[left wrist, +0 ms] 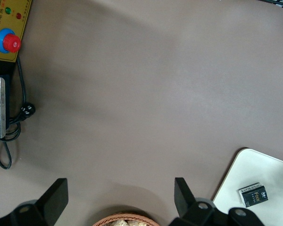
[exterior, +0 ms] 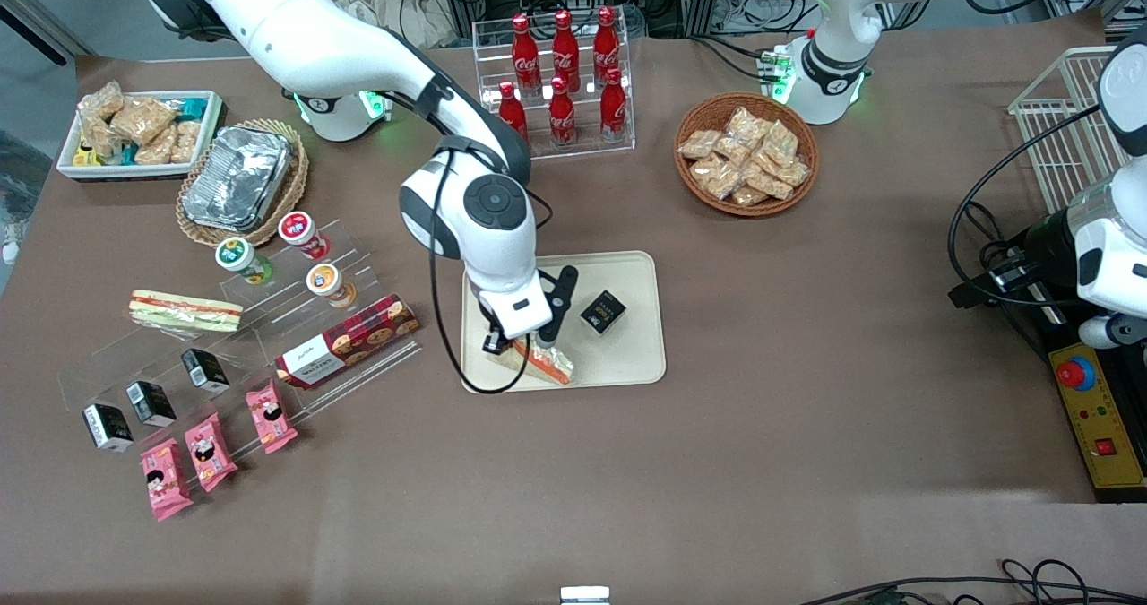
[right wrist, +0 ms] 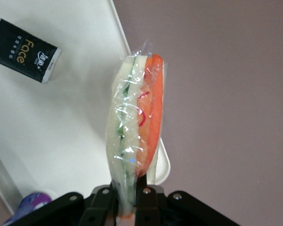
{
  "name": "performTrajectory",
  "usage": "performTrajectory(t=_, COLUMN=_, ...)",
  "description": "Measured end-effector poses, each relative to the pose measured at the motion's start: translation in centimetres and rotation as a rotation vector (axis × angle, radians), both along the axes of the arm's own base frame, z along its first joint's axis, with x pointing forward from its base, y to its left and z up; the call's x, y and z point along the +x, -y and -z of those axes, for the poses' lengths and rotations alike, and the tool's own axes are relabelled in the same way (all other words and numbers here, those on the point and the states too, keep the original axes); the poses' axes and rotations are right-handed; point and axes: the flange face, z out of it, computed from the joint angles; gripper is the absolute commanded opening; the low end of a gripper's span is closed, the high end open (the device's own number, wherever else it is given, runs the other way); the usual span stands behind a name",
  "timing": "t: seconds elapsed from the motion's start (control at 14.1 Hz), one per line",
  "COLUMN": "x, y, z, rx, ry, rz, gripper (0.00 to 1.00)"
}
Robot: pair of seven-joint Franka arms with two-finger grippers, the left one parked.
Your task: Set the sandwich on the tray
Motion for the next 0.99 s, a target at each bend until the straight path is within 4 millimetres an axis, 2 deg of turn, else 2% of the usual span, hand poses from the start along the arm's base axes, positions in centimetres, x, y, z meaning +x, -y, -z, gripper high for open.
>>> performTrajectory(t=0.07, x=0.1, y=0.1, z=0.9, rx=0.007, ry=0.001, rz=-0.005, gripper=0.07)
performTrajectory(t=0.14, x=0.1, y=0.1, z=1.7, rx=0.015, ry=0.003, rz=-0.011, gripper=0.16)
performTrajectory(t=0.21, x=0.1, y=0.1, z=2.4, rx=0.021, ry=0.003, rz=-0.017, gripper=0.2)
performTrajectory(t=0.28, x=-0.1, y=0.1, z=2.9, rx=0.024, ry=0.001, rz=-0.021, gripper=0.3)
performTrajectory(t=0.35, x=-0.1, y=0.0, z=3.2, rx=0.025, ry=-0.001, rz=-0.022, gripper=0.45)
performTrajectory(t=0.43, x=-0.1, y=0.1, z=3.3, rx=0.024, ry=-0.003, rz=-0.023, gripper=0.91)
performTrajectory(t=0.5, x=-0.1, y=0.0, z=3.3, rx=0.024, ry=-0.002, rz=-0.023, gripper=1.0)
performTrajectory(t=0.78, x=0.0, y=0.2, z=3.1, rx=0.039, ry=-0.011, rz=-0.002, gripper=1.0)
performTrajectory(t=0.92, x=0.4, y=0.2, z=1.9, rx=0.073, ry=-0.011, rz=0.023, gripper=1.0)
performTrajectory(t=0.99, x=0.7, y=0.3, z=0.6, rx=0.092, ry=0.001, rz=0.038, gripper=1.0)
